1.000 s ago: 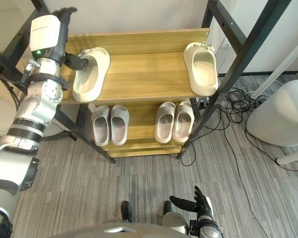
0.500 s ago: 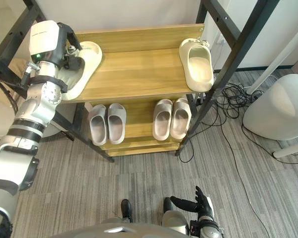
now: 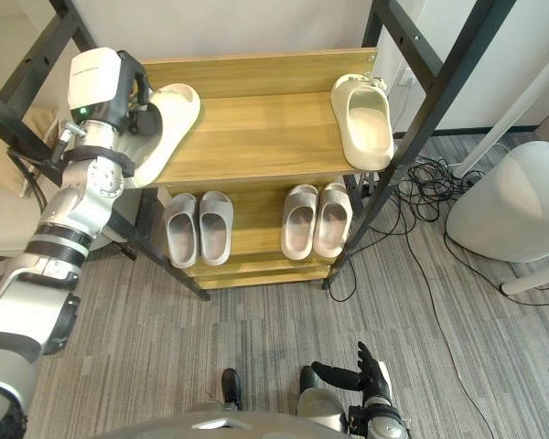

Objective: Organize the slippers on the shoe rack

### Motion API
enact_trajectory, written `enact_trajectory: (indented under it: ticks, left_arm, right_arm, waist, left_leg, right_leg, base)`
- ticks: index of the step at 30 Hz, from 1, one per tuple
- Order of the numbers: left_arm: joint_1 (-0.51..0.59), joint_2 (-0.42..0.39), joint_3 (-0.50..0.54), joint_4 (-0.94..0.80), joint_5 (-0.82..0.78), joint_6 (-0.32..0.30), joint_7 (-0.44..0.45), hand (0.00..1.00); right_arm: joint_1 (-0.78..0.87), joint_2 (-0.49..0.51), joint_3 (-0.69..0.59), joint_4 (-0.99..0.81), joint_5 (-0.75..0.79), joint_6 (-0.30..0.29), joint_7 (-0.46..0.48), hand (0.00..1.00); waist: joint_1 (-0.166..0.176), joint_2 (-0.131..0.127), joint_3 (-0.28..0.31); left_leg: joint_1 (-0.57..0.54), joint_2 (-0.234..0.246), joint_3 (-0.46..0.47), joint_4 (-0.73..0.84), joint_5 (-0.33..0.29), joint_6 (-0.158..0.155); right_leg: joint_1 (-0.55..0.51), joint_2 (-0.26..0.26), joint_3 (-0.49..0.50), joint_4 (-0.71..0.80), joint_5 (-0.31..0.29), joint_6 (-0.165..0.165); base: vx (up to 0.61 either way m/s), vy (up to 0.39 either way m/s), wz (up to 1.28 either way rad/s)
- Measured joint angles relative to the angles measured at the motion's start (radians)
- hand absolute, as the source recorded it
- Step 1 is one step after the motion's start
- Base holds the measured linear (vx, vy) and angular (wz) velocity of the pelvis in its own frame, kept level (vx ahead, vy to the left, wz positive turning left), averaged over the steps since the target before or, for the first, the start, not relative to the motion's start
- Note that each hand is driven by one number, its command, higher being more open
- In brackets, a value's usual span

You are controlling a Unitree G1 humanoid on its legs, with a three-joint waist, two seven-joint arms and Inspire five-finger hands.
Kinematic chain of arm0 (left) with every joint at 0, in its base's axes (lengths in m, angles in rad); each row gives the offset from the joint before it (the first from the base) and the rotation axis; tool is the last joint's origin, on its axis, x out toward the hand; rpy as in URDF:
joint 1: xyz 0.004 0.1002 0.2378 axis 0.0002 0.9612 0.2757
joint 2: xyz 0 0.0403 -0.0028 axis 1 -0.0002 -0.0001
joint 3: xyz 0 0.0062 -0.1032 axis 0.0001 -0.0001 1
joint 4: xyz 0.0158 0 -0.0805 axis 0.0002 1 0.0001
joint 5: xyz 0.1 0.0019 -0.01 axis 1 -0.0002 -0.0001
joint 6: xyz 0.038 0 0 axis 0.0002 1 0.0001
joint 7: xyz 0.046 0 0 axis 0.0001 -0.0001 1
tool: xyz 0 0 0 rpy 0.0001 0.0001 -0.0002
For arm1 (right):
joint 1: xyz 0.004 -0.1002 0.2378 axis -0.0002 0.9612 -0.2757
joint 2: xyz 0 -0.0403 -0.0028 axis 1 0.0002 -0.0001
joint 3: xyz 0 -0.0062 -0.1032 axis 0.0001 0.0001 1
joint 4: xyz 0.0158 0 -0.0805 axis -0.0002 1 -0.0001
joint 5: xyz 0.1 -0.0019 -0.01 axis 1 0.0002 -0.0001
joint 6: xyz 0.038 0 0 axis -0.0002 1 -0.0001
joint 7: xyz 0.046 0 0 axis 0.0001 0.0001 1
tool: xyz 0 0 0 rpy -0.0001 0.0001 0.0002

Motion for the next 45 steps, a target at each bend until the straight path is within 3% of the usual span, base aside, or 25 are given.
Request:
enact_trajectory:
  ticks: [7,17,22,31,32,45]
  left_arm:
    - [-0.025,-0.039,-0.014,-0.004,-0.051,0.002,0.0,0.0]
    - [-0.146,-0.119,-0.013,-0.003,-0.191,0.002,0.0,0.0]
    - [-0.199,-0.123,-0.013,0.007,-0.217,0.006,0.0,0.0]
    - [-0.247,-0.147,0.008,0.009,-0.227,0.024,0.007,0.0]
    - [-0.247,-0.151,0.008,0.009,-0.226,0.024,0.009,1.0]
    - [-0.291,-0.263,0.01,0.015,-0.288,0.024,0.045,1.0]
  right_arm:
    - [0.001,-0.006,-0.002,-0.01,0.002,0.002,-0.001,1.0]
    - [0.0,0.006,-0.023,-0.059,0.01,0.005,-0.005,1.0]
    - [-0.005,-0.002,-0.025,-0.092,0.011,0.005,-0.007,1.0]
    - [-0.004,-0.002,-0.025,-0.1,0.047,0.005,-0.012,1.0]
    - [-0.004,-0.002,-0.025,-0.101,0.048,0.004,-0.012,1.0]
    - [-0.002,-0.002,-0.024,-0.132,0.049,0.001,-0.024,1.0]
  waist:
    - [-0.009,0.01,0.012]
    - [-0.051,0.02,0.045]
    - [-0.05,0.034,0.077]
    - [-0.056,0.037,0.105]
    - [-0.056,0.037,0.105]
    - [-0.054,0.042,0.111]
  left_leg:
    - [-0.014,0.001,0.015,0.0,0.0,0.001]
    - [-0.039,-0.001,0.042,0.0,0.001,0.002]
    - [-0.055,0.003,0.071,0.0,-0.001,0.005]
    - [-0.074,-0.001,0.098,0.0,0.003,0.012]
    - [-0.074,-0.001,0.097,0.0,0.004,0.012]
    - [-0.091,-0.015,0.082,0.0,0.014,0.026]
  right_leg:
    - [-0.025,-0.001,0.024,0.003,0.003,0.004]
    - [-0.071,-0.001,0.07,0.005,0.014,0.006]
    - [-0.105,0.003,0.106,0.006,0.033,0.007]
    - [-0.14,0.001,0.137,0.006,0.055,0.011]
    - [-0.14,0.001,0.137,0.006,0.055,0.011]
    - [-0.156,-0.019,0.124,0.026,0.052,0.02]
  base:
    - [-0.01,0.004,-0.06]
    - [0.01,0.006,-0.13]
    - [-0.04,0.009,-0.21]
    - [-0.03,0.015,-0.11]
    - [0.0,0.031,0.02]
    - [-0.01,0.036,0.04]
